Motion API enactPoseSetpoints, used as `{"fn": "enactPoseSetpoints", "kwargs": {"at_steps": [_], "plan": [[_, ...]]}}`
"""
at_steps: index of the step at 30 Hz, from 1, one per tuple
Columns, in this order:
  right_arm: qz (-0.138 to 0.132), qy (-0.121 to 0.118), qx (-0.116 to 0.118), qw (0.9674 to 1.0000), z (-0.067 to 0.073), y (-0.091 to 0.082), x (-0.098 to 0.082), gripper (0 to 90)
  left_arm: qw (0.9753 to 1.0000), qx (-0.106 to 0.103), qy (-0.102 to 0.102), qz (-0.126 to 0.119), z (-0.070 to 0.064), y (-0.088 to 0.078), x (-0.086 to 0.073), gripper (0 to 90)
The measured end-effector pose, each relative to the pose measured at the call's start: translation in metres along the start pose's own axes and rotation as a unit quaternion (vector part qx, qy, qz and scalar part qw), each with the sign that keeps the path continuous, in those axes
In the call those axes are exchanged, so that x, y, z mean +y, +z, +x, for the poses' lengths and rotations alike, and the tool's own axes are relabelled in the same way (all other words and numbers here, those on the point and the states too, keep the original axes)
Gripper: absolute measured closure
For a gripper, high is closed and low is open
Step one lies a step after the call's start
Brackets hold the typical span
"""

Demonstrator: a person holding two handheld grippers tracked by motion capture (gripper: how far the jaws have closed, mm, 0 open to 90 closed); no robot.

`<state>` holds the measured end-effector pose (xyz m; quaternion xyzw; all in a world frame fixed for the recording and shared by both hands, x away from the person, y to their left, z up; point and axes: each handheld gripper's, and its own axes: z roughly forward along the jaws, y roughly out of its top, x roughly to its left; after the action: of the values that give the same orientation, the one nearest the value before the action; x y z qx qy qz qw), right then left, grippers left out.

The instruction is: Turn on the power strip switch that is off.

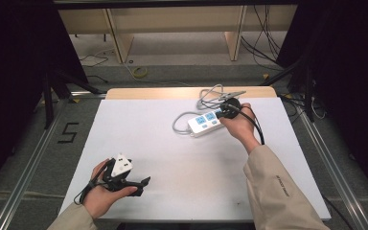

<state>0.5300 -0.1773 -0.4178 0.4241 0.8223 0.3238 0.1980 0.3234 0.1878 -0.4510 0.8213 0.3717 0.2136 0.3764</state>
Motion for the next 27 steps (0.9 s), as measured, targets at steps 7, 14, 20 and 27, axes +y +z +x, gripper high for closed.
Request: {"fn": "enactPoseSetpoints", "kwargs": {"at_steps": [7, 14, 20, 27], "plan": [[0.012, -0.006, -0.003, 0.9999, -0.001, 0.004, 0.003, 90.0, 1.0000, -0.001, -0.001, 0.001, 0.000, 0.000, 0.000, 10.6], [0.023, -0.007, -0.004, 0.9997, 0.000, 0.009, 0.005, 90.0, 1.0000, -0.001, -0.001, 0.001, 0.000, 0.000, 0.000, 10.6], [0.033, -0.008, -0.004, 0.9994, 0.000, 0.016, 0.005, 90.0, 1.0000, -0.001, -0.001, 0.001, 0.000, 0.000, 0.000, 10.6], [0.043, -0.002, -0.004, 0.9991, -0.003, 0.019, 0.003, 90.0, 1.0000, -0.002, -0.001, 0.001, 0.000, 0.000, 0.000, 10.7]]}}
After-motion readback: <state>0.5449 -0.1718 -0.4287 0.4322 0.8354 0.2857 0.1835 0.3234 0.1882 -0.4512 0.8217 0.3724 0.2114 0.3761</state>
